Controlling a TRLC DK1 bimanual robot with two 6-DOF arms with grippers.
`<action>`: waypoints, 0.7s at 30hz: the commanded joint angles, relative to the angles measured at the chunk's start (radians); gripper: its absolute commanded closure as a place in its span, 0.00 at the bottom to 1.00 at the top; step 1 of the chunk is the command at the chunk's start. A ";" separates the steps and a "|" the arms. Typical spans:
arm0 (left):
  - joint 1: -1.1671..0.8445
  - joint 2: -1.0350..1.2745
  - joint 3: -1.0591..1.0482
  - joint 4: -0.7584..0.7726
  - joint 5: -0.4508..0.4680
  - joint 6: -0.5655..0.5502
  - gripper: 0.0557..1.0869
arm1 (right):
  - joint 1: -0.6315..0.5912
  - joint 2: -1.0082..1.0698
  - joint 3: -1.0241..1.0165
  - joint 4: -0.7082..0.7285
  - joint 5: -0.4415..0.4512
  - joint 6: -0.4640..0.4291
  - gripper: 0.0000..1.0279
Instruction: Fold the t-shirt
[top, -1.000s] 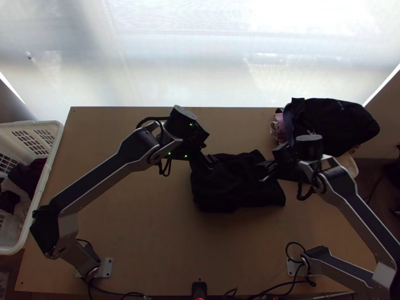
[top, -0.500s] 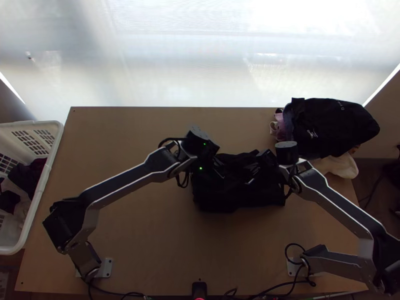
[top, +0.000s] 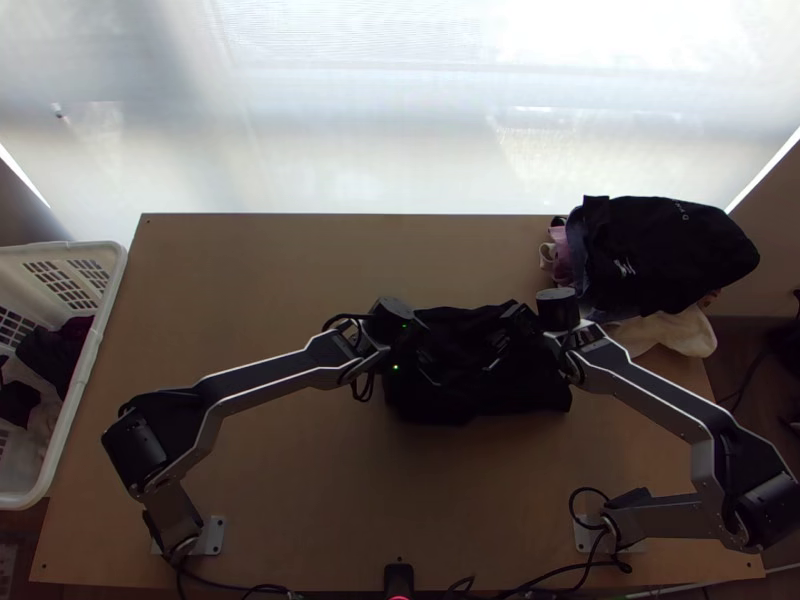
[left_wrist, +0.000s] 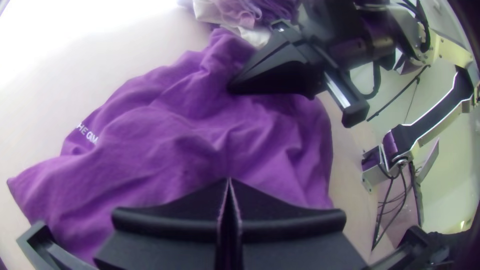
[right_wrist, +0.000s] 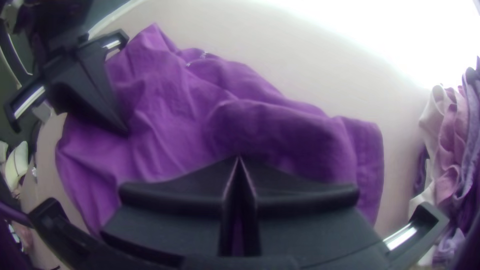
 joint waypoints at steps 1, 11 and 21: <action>0.028 0.004 -0.066 -0.038 -0.043 0.059 0.96 | -0.010 0.003 -0.013 0.014 0.000 -0.011 0.97; 0.067 -0.162 -0.248 -0.170 -0.066 0.168 0.96 | -0.060 0.011 -0.024 0.016 0.000 -0.051 0.97; 0.099 -0.236 -0.350 -0.180 -0.095 0.251 0.96 | -0.073 0.035 -0.035 0.053 0.015 -0.059 0.97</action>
